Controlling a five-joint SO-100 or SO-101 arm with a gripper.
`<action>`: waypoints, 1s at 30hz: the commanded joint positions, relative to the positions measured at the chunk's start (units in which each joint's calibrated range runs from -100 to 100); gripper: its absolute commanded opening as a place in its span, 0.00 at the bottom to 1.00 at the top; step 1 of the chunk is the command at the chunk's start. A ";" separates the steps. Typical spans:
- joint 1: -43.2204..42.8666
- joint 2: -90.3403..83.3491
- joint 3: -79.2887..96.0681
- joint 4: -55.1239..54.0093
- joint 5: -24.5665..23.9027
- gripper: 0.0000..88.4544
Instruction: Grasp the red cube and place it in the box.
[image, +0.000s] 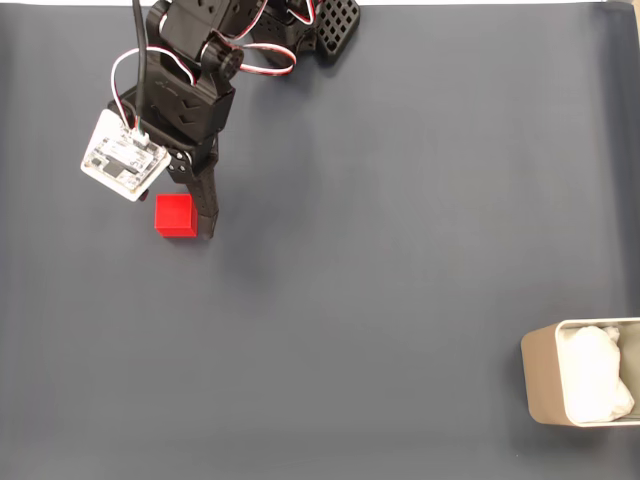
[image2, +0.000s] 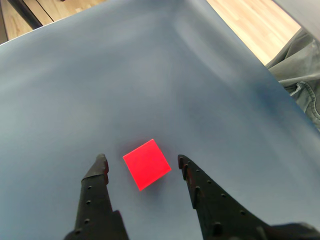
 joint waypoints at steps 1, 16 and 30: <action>-1.26 0.71 -0.87 -2.05 0.05 0.37; -4.03 2.01 -0.23 -2.62 -0.39 0.38; -5.46 -0.33 1.87 -2.46 -0.05 0.37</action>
